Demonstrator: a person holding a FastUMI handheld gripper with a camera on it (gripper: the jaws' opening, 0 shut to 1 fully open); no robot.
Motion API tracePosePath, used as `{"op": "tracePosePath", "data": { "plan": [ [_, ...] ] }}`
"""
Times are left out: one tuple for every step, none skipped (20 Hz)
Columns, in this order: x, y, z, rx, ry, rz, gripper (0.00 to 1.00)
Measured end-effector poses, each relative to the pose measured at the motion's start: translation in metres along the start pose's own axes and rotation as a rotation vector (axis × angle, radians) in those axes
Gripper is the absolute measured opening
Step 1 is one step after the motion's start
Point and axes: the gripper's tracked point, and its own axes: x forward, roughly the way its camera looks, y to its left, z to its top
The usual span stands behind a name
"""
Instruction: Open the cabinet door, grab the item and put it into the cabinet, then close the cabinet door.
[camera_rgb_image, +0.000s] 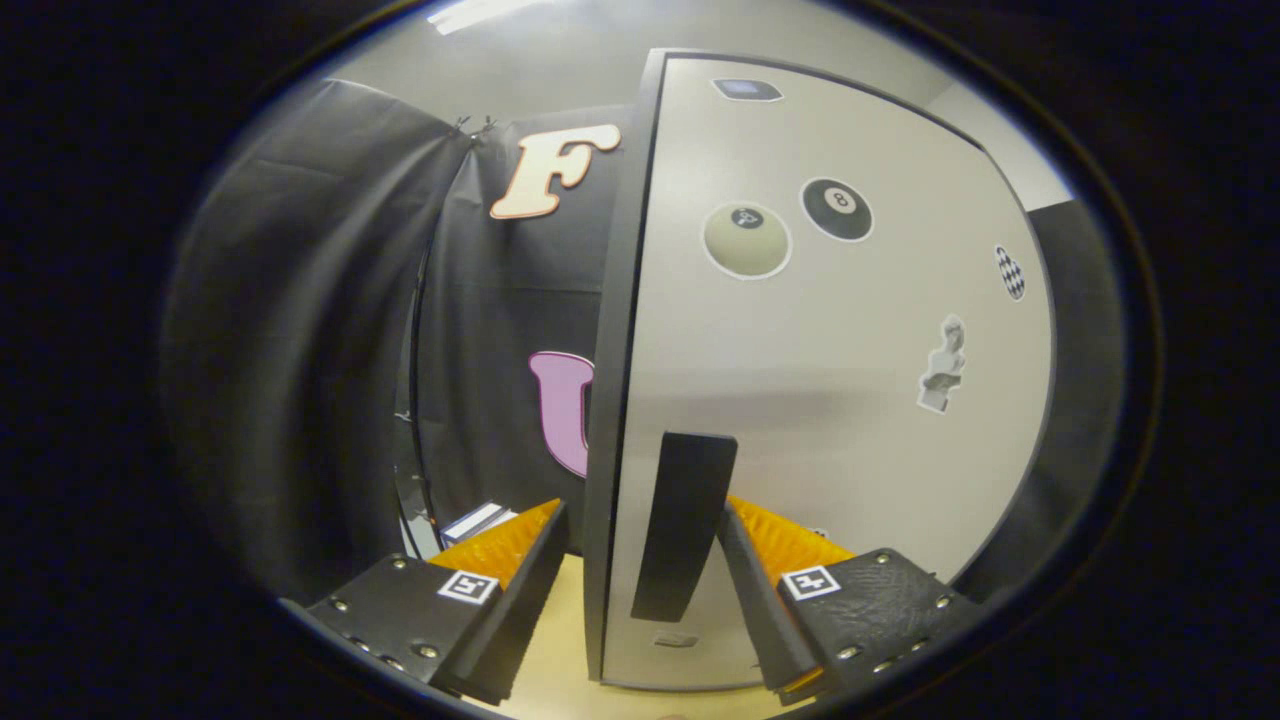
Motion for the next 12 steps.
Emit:
{"op": "tracePosePath", "data": {
  "plan": [
    [0.002, 0.000, 0.000, -0.004, 0.000, -0.009, 0.87],
    [0.004, 0.000, -0.002, -0.008, 0.001, -0.015, 0.87],
    [0.007, -0.002, -0.002, -0.014, 0.001, -0.032, 0.87],
    [0.007, -0.004, -0.003, -0.018, 0.002, -0.046, 0.85],
    [0.008, -0.005, -0.001, -0.024, -0.006, -0.056, 0.84],
    [0.009, -0.008, -0.004, -0.030, -0.003, -0.069, 0.75],
    [0.010, -0.009, -0.002, -0.040, -0.009, -0.077, 0.66],
    [0.007, -0.019, -0.003, -0.056, -0.011, -0.122, 0.57],
    [0.007, -0.018, -0.002, -0.051, -0.018, -0.133, 0.48],
    [0.009, -0.019, -0.003, -0.049, -0.017, -0.135, 0.40],
    [0.009, -0.019, -0.002, -0.054, -0.017, -0.137, 0.39],
    [0.008, -0.019, -0.004, -0.043, -0.009, -0.139, 0.39]
  ]
}}
